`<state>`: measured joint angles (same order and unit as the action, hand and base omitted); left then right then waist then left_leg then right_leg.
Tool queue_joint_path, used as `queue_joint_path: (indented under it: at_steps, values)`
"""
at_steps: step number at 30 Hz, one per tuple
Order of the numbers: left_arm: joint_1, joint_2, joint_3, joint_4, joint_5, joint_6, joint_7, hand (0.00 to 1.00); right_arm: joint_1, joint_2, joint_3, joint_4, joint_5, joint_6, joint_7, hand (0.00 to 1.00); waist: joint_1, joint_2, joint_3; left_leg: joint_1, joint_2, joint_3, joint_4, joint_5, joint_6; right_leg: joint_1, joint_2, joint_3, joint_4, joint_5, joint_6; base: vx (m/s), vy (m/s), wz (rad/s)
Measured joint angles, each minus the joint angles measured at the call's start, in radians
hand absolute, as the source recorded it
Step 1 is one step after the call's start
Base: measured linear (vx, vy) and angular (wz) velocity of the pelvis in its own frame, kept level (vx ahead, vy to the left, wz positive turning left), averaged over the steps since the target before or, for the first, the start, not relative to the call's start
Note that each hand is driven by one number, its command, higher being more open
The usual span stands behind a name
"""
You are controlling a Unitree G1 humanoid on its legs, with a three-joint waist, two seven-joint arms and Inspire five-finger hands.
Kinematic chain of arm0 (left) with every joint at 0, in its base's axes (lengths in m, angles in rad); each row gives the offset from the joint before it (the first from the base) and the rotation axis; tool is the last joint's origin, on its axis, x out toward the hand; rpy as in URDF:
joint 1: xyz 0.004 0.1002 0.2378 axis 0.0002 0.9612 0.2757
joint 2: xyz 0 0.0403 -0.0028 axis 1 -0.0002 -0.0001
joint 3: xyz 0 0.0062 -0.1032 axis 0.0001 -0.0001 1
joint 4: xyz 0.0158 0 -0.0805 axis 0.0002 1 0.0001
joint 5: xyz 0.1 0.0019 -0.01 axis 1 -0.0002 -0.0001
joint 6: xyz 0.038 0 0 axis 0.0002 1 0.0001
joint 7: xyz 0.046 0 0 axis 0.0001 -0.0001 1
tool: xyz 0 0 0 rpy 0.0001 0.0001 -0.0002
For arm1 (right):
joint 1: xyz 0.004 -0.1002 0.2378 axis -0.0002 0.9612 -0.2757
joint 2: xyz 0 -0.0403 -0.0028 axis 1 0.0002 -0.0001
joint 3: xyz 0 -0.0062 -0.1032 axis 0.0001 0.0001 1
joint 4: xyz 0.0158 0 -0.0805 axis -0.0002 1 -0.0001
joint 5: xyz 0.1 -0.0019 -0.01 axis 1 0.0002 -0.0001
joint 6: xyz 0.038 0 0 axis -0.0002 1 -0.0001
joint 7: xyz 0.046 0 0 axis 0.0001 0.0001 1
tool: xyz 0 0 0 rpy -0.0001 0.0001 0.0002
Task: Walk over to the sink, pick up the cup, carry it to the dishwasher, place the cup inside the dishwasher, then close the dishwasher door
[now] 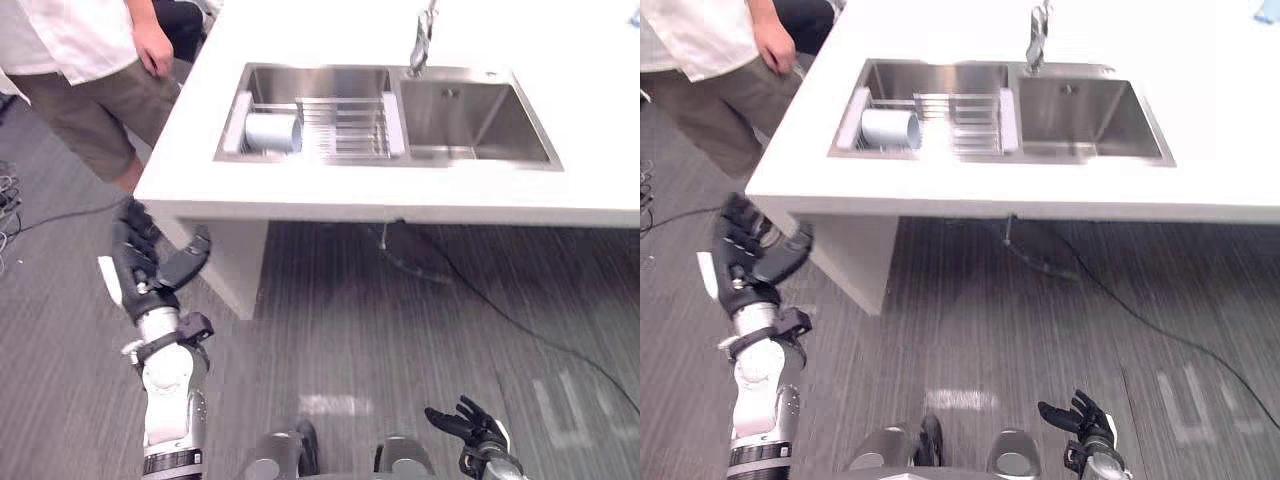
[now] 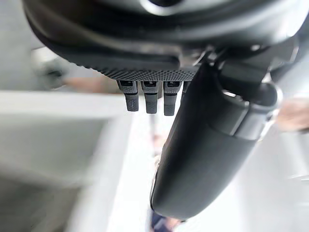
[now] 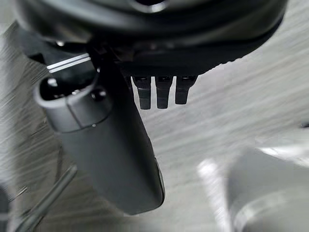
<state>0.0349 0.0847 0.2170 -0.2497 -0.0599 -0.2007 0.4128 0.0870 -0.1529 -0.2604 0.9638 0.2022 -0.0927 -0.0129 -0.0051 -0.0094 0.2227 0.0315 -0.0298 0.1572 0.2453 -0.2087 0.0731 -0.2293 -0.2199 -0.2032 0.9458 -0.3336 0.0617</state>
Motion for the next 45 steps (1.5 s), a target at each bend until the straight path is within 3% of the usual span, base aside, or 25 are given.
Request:
queue_joint_path:
  at_steps: [2,3,4,5,6,8,9,10,12,13,14,16,18,19,20,22,25,36,45]
  values:
    - [-0.012,0.004,-0.012,-0.048,0.051,-0.021,0.024,0.9,0.004,-0.001,0.005,-0.026,0.0,-0.002,0.007,0.9,-0.018,0.023,0.008,0.08,0.034,-0.041,-0.034,-0.01,-0.017,-0.09,0.042,0.01,-0.199,0.003,-0.015,0.56,-0.154,0.68]
    - [-0.021,0.008,-0.019,-0.061,0.074,-0.025,0.031,0.9,0.005,-0.001,0.009,-0.042,0.0,-0.002,0.008,0.9,-0.028,0.032,0.005,0.098,0.052,-0.052,-0.031,-0.028,-0.046,-0.123,0.07,0.035,-0.317,0.041,-0.011,0.54,-0.183,0.82]
    - [-0.028,0.029,-0.028,-0.075,0.106,-0.026,0.041,0.9,0.029,-0.002,0.023,-0.06,0.0,-0.007,0.009,0.9,-0.041,0.022,-0.005,0.119,0.053,-0.062,-0.018,-0.062,-0.094,-0.133,0.089,0.078,-0.507,0.181,-0.006,0.67,-0.26,0.99]
    - [-0.034,0.04,-0.048,-0.069,0.145,-0.03,0.042,0.9,0.055,-0.022,0.036,-0.068,-0.001,-0.017,0.011,0.9,-0.047,0.027,-0.016,0.145,0.071,-0.069,0.01,-0.102,-0.126,-0.132,0.1,0.09,-0.479,0.311,-0.035,0.58,-0.226,0.65]
    - [-0.031,0.039,-0.051,-0.069,0.15,-0.029,0.039,0.9,0.048,-0.036,0.036,-0.062,-0.003,-0.016,0.011,0.9,-0.036,0.051,-0.021,0.148,0.094,-0.066,0.021,-0.103,-0.128,-0.133,0.112,0.088,-0.454,0.298,-0.05,0.57,-0.248,0.26]
    - [-0.074,0.079,-0.088,-0.069,0.159,-0.026,0.009,0.9,0.044,-0.067,0.034,-0.084,-0.008,-0.017,0.015,0.9,-0.041,0.077,-0.027,0.119,0.128,-0.068,0.136,-0.062,-0.192,-0.095,0.116,0.053,-0.429,0.216,-0.073,0.51,-0.237,0.2]
    - [-0.09,0.091,-0.11,-0.066,0.159,-0.026,-0.004,0.9,0.046,-0.071,0.034,-0.085,-0.008,-0.017,0.018,0.9,-0.045,0.079,-0.028,0.102,0.139,-0.066,0.194,-0.047,-0.212,-0.07,0.116,0.039,-0.434,0.203,-0.079,0.45,-0.232,0.47]
    - [-0.119,0.124,-0.16,-0.064,0.158,-0.026,-0.049,0.9,0.057,-0.077,0.035,-0.092,-0.008,-0.016,0.027,0.9,-0.044,0.079,-0.027,0.052,0.171,-0.054,0.357,0.011,-0.232,0.001,0.122,0.023,-0.469,0.188,-0.087,0.39,-0.193,0.24]
    - [-0.134,0.215,-0.22,-0.066,0.157,-0.049,-0.112,0.9,0.081,-0.08,0.035,-0.14,-0.008,-0.018,0.035,0.9,-0.039,0.079,-0.026,-0.002,0.232,0.005,0.544,0.01,-0.223,0.107,0.139,0.021,-0.548,0.184,-0.093,0.34,-0.159,0.0]
    - [-0.141,0.277,-0.241,-0.066,0.157,-0.064,-0.153,0.9,0.084,-0.086,0.034,-0.157,-0.008,-0.024,0.04,0.9,-0.04,0.072,-0.027,-0.044,0.257,0.042,0.59,-0.015,-0.185,0.15,0.14,0.024,-0.586,0.181,-0.092,0.23,-0.082,-0.09]
    - [-0.147,0.319,-0.248,-0.065,0.159,-0.073,-0.189,0.9,0.078,-0.097,0.033,-0.154,-0.008,-0.026,0.042,0.9,-0.039,0.072,-0.035,-0.085,0.262,0.059,0.557,-0.035,-0.15,0.172,0.136,0.03,-0.614,0.18,-0.09,0.22,-0.054,-0.09]
    - [-0.158,0.357,-0.248,-0.054,0.159,-0.079,-0.224,0.9,0.077,-0.109,0.033,-0.147,-0.008,-0.026,0.044,0.9,-0.037,0.076,-0.037,-0.121,0.251,0.064,0.449,-0.054,-0.123,0.192,0.127,0.036,-0.64,0.178,-0.084,0.17,0.057,-0.06]
    - [-0.169,0.396,-0.248,-0.009,0.167,-0.079,-0.27,0.9,0.079,-0.116,0.033,-0.121,-0.008,-0.02,0.051,0.9,-0.035,0.077,-0.038,-0.14,0.2,0.036,0.216,-0.026,-0.129,0.208,0.106,0.042,-0.655,0.184,-0.048,0.17,0.144,-0.03]
    - [-0.175,0.411,-0.252,0.026,0.183,-0.074,-0.295,0.9,0.081,-0.124,0.033,-0.112,-0.008,-0.017,0.054,0.9,-0.038,0.099,-0.047,-0.139,0.183,0.007,0.052,0.115,-0.131,0.203,0.114,0.045,-0.642,0.171,-0.026,0.16,0.181,-0.05]
    - [-0.177,0.418,-0.255,0.04,0.19,-0.069,-0.306,0.9,0.085,-0.13,0.033,-0.107,-0.009,-0.017,0.055,0.9,-0.038,0.122,-0.053,-0.141,0.189,-0.009,0.011,0.165,-0.158,0.196,0.126,0.049,-0.628,0.159,-0.014,0.16,0.191,-0.08]
    - [-0.178,0.458,-0.27,0.118,0.207,-0.051,-0.347,0.9,0.086,-0.102,0.037,-0.084,-0.009,-0.007,0.065,0.9,-0.039,0.076,-0.051,-0.12,0.147,0.003,-0.023,0.166,-0.142,0.182,0.09,0.078,-0.609,0.139,0.005,0.15,0.153,-0.06]
    - [-0.173,0.518,-0.303,0.19,0.245,-0.015,-0.395,0.9,0.102,-0.08,0.037,-0.084,-0.01,-0.006,0.072,0.9,-0.037,0.057,-0.05,-0.099,0.127,0.023,-0.062,0.169,-0.137,0.185,0.075,0.094,-0.625,0.141,0.011,0.1,0.07,-0.09]
    - [-0.173,0.567,-0.375,0.3,0.378,-0.019,-0.445,0.9,0.119,-0.077,0.074,-0.081,-0.044,-0.007,0.087,0.9,-0.066,0.06,-0.077,-0.018,0.13,0.03,-0.205,0.216,-0.15,0.228,0.102,0.085,-0.702,0.15,0.009,0.06,-0.032,-0.03]
    - [-0.174,0.567,-0.381,0.313,0.396,0.0,-0.444,0.9,0.119,-0.062,0.079,-0.064,-0.049,-0.007,0.087,0.9,-0.065,0.059,-0.079,-0.011,0.123,0.054,-0.236,0.227,-0.136,0.263,0.105,0.099,-0.816,0.223,0.014,0.01,0.032,-0.07]
